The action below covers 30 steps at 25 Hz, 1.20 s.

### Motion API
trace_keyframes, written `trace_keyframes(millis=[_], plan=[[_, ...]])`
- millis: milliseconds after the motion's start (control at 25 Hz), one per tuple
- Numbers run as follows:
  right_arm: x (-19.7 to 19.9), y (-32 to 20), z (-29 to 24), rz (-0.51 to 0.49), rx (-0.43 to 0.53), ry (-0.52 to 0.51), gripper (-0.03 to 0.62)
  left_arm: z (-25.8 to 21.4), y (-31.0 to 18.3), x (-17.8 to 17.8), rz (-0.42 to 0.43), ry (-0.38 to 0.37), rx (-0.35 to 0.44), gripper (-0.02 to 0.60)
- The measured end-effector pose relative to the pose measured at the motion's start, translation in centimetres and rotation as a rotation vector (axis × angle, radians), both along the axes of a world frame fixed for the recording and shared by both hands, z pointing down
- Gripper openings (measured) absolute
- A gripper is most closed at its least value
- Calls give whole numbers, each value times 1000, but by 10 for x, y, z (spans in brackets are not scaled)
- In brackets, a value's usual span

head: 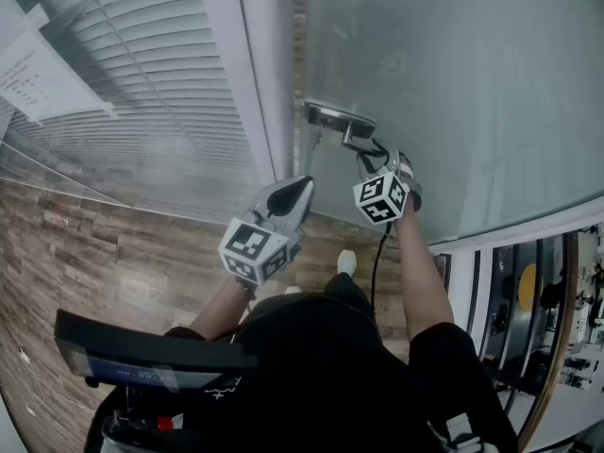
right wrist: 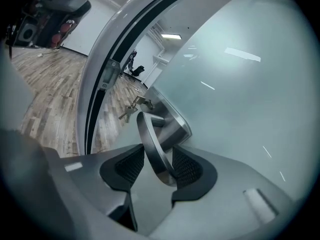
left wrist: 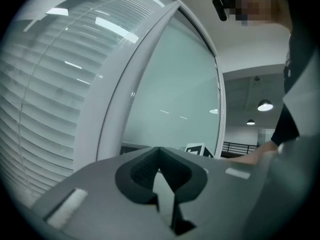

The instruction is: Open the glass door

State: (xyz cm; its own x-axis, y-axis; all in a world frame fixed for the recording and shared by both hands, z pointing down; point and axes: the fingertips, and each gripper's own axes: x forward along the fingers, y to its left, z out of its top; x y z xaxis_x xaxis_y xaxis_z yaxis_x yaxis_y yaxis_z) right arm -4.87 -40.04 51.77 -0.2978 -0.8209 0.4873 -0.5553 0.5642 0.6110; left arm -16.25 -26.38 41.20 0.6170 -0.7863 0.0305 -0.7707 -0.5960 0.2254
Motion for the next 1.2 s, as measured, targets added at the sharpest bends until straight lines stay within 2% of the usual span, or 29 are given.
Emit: trace_keyframes(millis=[480,760,1000,1200], plan=[[-1,-34,-1,-63,4,-10,156,-7,-47,44,-27,-7,21,2],[-11,-46,-1,-101,-55,-15,138,-12,-71,57,-63,-24,39,2],[-1,-74,8,-168,-148,-67,119,-9,-106,86,-106,-37,47,2],[2,-98,18,-217,-157,-56,103,-3,-129,105,-139,-49,51,2]])
